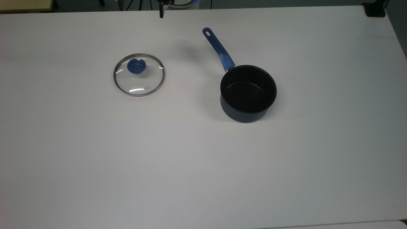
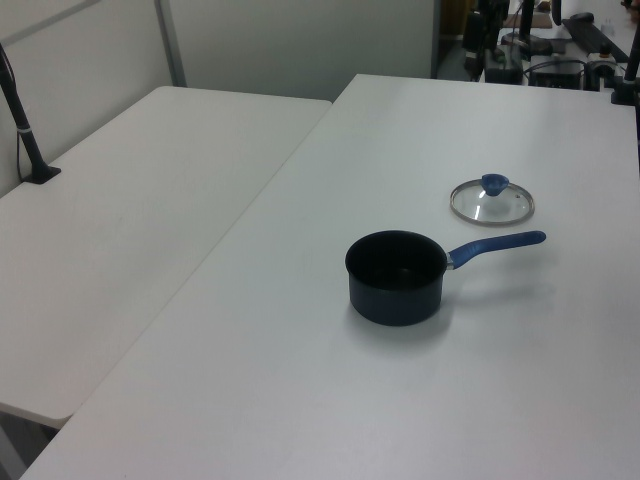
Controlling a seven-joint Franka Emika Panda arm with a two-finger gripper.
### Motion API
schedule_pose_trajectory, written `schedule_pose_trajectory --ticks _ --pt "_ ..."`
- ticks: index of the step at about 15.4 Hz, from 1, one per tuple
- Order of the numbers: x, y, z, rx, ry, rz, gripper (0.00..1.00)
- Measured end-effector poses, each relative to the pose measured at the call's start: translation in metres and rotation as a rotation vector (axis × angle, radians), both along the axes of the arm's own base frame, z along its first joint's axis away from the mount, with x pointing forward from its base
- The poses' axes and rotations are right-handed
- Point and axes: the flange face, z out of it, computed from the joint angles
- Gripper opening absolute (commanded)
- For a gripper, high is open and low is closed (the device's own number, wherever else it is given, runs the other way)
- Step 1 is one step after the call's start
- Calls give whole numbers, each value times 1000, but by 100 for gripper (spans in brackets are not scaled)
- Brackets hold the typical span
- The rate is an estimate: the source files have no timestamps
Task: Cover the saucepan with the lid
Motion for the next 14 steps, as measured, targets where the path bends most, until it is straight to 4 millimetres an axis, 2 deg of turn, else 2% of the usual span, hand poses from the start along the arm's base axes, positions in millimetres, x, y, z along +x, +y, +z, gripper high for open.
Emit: schedule_pose_trajectory --ticks 3,5,7,10,14 --pt "-8 -4 -12 -4 97 103 100" --pt "-14 -12 -34 -6 177 140 100" --pt "-17 -29 -68 -44 237 131 100" --pt "-10 -51 -123 -70 179 53 100" --pt "-10 -54 -196 -65 150 -5 100"
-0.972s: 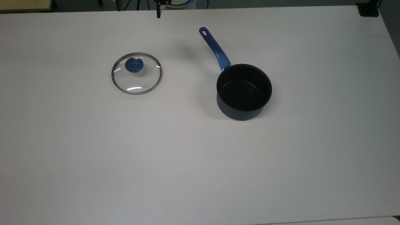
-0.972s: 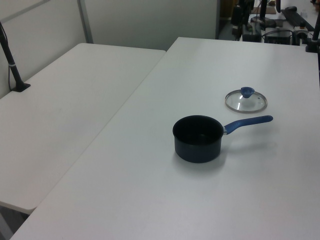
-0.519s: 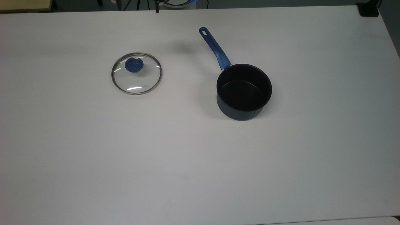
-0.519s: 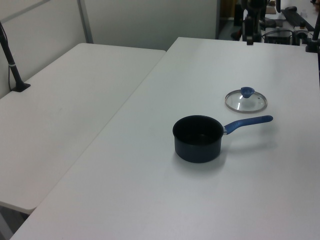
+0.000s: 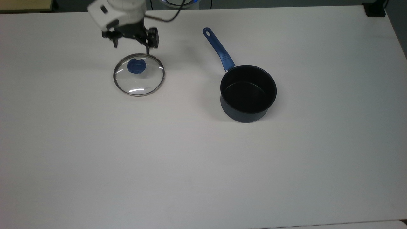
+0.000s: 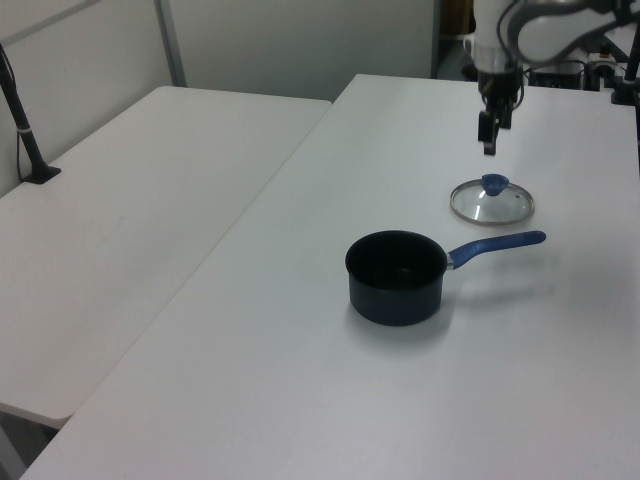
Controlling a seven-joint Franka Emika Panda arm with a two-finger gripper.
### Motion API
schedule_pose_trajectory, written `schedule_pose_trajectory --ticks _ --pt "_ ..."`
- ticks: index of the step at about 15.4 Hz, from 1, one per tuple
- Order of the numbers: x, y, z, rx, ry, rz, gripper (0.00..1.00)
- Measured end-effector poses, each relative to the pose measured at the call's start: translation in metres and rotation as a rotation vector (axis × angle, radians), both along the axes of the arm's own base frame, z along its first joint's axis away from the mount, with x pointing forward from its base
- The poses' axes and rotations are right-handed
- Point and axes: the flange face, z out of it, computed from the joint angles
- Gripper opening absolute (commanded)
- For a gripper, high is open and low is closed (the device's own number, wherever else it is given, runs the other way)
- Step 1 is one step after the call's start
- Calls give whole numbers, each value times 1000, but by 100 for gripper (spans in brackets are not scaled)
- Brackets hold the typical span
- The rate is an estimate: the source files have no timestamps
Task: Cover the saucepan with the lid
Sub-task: 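Move the gripper down over the blue knob of the glass lid, then close the gripper on the blue knob and lift the lid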
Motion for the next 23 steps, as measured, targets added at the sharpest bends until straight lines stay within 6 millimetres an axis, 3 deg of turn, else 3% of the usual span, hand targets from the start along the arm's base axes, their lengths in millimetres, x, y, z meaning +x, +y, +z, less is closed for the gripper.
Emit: schedule_pose_trajectory --ticks 4,11,15,19,22,23 --pt "5 -12 -39 5 6 -75 100" --pt "4 -26 -74 11 50 -126 100" --pt "5 -25 -88 13 60 -133 85" --pt "6 -25 -104 12 28 -199 83" --pt "6 -25 -104 11 25 -217 57" --pt "7 -25 -104 11 24 -217 53"
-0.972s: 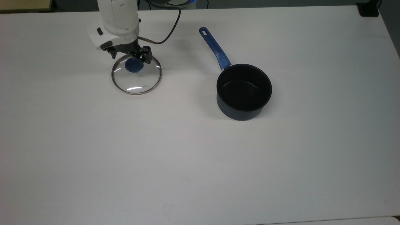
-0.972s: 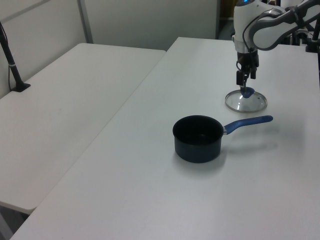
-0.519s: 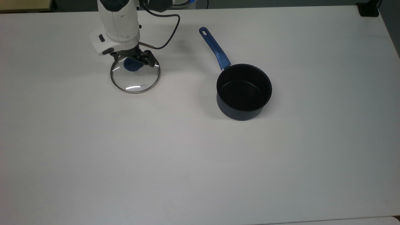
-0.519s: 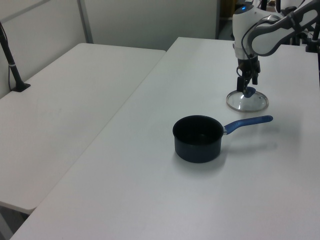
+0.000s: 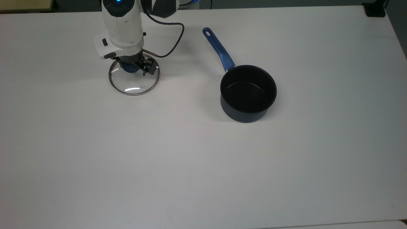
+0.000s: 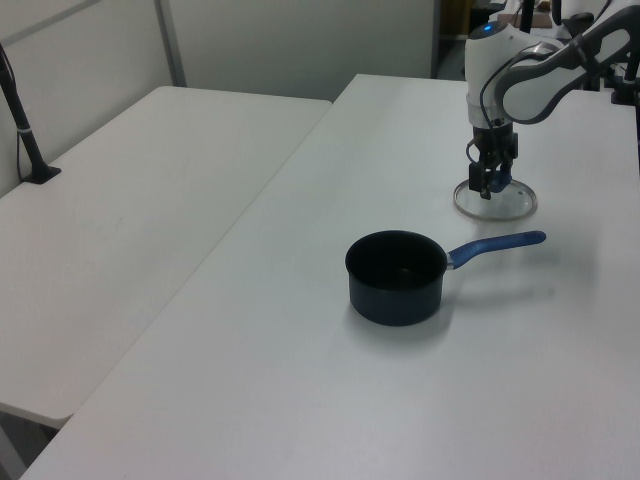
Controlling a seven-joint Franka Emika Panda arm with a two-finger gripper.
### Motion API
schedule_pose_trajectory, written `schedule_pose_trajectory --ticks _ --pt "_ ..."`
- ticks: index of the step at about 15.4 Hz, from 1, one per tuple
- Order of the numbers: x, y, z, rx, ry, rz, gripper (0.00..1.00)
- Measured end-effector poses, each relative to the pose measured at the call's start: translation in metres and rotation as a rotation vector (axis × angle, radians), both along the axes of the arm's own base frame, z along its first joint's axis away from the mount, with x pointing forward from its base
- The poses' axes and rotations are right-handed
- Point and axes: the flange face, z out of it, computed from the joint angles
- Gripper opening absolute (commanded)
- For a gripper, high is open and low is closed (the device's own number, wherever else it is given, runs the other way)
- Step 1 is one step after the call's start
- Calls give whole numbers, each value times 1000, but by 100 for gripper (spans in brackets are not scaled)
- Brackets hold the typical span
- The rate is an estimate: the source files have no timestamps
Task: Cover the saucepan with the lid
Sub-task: 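Close the gripper on the blue knob and lift the lid, then carry the glass lid over the saucepan rim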
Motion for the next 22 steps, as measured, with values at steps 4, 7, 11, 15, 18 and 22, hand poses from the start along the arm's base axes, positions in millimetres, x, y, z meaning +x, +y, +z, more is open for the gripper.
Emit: schedule_pose_trajectory --ticks 4,7,11,15,18,22 --pt "3 2 9 -2 -18 4 53" --pt "23 29 47 8 -38 32 53" --pt "54 115 135 73 -125 97 53" --pt "63 207 174 114 -203 90 53" --pt "67 273 160 127 -196 73 53" --pt "66 338 118 127 -145 71 53"
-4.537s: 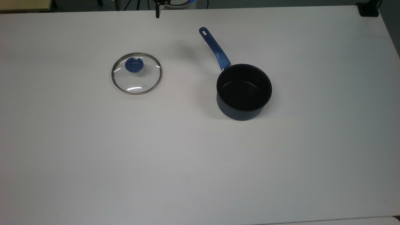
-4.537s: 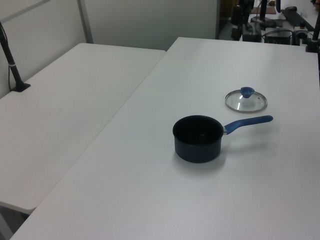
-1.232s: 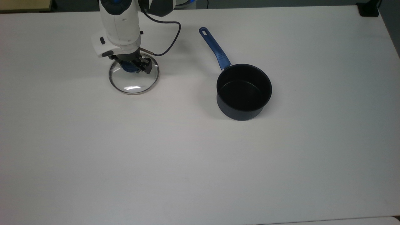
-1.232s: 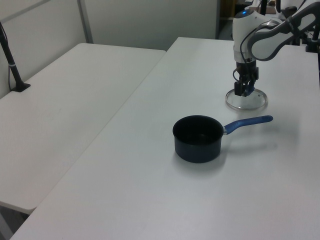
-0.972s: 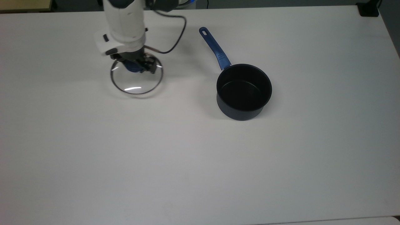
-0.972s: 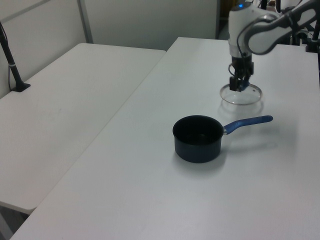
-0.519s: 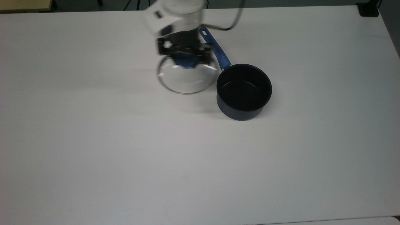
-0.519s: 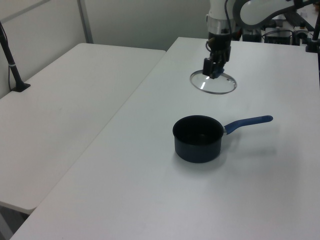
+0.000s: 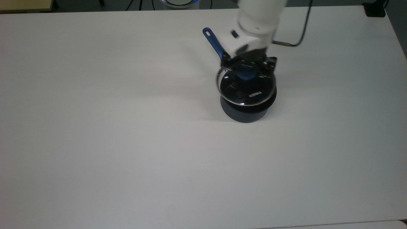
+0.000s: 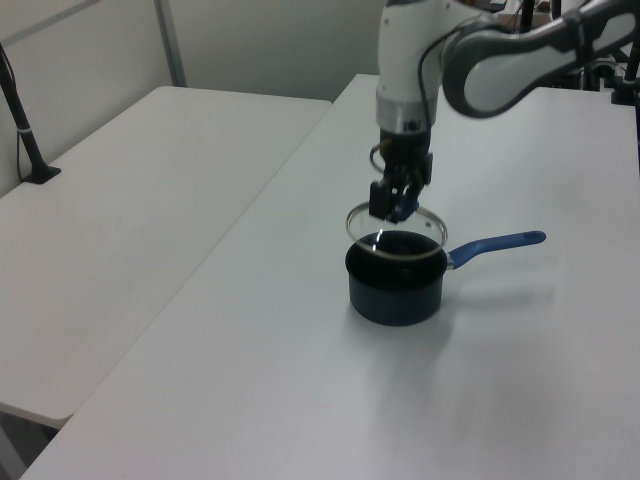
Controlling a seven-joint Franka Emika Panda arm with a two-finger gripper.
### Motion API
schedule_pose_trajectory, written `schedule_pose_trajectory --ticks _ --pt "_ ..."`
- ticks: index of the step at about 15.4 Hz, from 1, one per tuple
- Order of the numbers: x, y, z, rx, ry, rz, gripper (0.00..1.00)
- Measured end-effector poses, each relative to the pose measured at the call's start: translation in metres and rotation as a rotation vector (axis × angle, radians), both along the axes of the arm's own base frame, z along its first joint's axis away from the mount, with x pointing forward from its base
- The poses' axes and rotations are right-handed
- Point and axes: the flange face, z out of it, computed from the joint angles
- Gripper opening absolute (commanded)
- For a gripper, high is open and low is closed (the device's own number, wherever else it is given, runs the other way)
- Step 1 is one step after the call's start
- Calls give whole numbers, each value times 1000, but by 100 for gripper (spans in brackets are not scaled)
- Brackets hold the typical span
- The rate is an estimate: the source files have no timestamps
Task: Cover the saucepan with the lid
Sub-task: 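Carry the glass lid over the saucepan rim, then lower the lid onto the saucepan and open the gripper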
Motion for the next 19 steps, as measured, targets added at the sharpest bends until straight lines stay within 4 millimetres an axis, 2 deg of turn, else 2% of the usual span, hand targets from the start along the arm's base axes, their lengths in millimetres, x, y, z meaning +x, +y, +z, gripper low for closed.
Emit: schedule_pose_trajectory --ticks 3,9,11,12,13,16,19 --pt "0 23 -17 -3 19 12 53" --pt "2 25 -33 -11 39 9 54" --pt "3 24 -35 -12 42 8 60" --pt "3 24 -35 -13 41 8 69" --pt "3 24 -34 -13 41 8 71" --pt "5 23 -31 -13 33 6 100" --pt "9 18 -22 -7 16 -6 100"
